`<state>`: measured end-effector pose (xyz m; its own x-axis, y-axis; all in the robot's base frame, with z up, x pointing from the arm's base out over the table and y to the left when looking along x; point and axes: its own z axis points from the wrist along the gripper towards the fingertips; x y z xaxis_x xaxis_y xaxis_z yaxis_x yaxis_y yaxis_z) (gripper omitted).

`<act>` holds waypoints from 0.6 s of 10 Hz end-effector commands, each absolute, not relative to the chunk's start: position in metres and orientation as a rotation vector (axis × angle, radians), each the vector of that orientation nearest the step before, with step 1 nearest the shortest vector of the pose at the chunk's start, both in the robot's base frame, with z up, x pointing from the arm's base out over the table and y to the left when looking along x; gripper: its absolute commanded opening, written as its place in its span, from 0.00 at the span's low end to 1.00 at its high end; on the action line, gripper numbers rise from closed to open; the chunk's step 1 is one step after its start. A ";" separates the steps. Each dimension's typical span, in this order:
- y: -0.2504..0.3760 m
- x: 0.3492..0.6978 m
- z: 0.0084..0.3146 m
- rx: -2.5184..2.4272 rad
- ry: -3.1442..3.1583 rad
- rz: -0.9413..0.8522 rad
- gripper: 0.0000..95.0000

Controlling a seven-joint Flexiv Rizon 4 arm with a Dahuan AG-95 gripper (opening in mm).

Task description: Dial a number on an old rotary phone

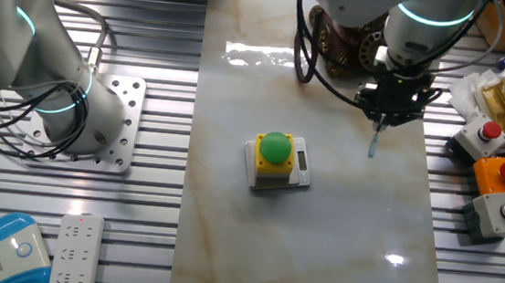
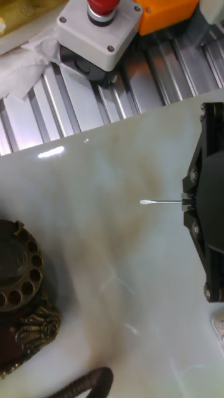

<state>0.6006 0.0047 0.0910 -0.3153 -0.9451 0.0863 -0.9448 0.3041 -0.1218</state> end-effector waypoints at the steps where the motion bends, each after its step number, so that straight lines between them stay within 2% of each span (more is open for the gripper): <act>1: 0.005 0.600 0.091 -1.809 2.543 -0.230 0.00; 6: 0.005 0.600 0.091 -1.803 2.536 -0.196 0.00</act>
<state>0.5997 0.0052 0.0917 -0.3334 -0.9413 0.0535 -0.9384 0.3259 -0.1144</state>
